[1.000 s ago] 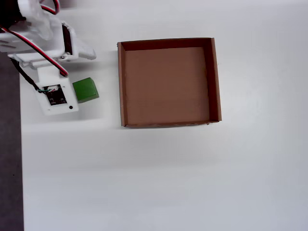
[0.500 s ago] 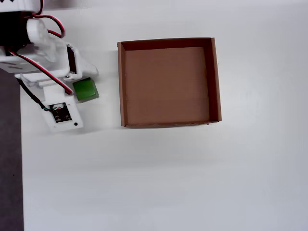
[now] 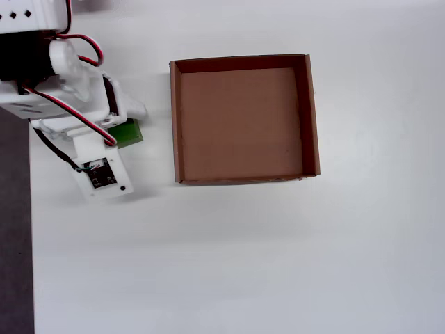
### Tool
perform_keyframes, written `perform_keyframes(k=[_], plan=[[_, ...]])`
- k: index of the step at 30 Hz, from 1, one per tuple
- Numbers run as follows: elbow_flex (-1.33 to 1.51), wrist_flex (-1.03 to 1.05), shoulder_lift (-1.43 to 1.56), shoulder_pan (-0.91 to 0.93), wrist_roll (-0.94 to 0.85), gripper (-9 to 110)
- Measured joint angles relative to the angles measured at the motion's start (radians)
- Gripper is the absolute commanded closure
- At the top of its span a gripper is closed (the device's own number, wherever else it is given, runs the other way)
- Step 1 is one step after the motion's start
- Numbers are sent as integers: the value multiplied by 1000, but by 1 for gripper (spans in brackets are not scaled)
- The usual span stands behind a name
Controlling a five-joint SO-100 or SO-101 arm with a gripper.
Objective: Grasp a green cube and put it in a box.
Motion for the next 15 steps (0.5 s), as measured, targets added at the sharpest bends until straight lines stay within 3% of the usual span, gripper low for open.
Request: perform_keyframes(k=[15], plan=[[-31,-35,-89,-8,-2,71]])
